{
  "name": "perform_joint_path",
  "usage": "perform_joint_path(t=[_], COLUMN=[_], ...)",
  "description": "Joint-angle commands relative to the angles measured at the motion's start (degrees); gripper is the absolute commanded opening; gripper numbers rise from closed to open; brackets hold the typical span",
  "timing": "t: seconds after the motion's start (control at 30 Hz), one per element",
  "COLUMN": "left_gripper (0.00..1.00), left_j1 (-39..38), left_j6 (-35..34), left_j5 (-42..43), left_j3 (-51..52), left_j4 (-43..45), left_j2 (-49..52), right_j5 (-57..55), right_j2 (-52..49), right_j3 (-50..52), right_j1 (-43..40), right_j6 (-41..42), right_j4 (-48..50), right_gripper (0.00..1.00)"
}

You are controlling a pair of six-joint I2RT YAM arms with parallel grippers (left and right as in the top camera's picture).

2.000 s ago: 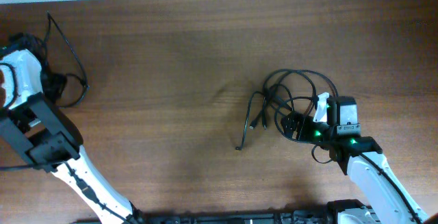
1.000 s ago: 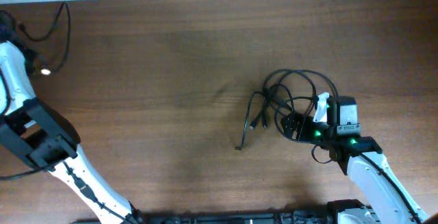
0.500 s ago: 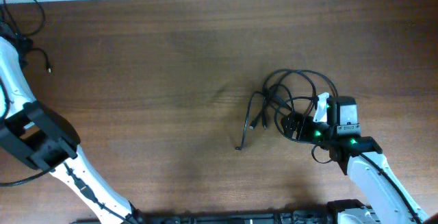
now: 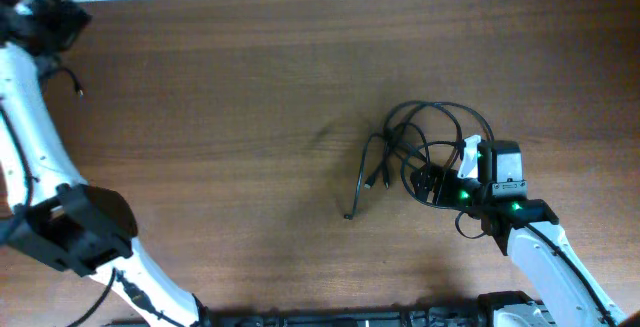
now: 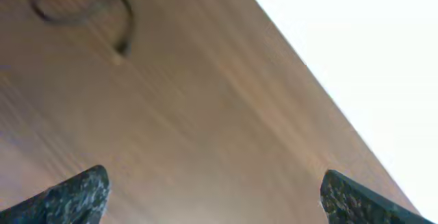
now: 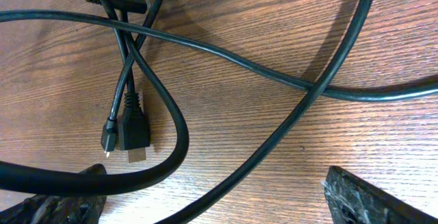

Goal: Untangle cables

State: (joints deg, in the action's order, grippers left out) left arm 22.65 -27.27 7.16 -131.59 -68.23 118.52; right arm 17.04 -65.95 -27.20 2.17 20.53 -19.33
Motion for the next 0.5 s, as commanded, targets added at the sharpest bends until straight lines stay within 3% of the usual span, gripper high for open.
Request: perform_joint_path(t=[0.0,0.47], left_gripper=[0.99,0.99], left_j1=[-4.50,-21.88], left_j6=[3.39,3.34], left_j5=[1.84,0.52], left_j3=[-0.79,-0.79], left_j4=[-3.61,-13.27], left_j2=[-4.04,-7.37], right_j5=[0.31,0.28], right_j2=[-0.22,-0.22], right_j3=[-0.13,-0.13], right_j1=[-0.33,-0.33], right_j6=[-0.35,-0.35], right_j4=[0.02,3.37], right_gripper=[0.99,0.99])
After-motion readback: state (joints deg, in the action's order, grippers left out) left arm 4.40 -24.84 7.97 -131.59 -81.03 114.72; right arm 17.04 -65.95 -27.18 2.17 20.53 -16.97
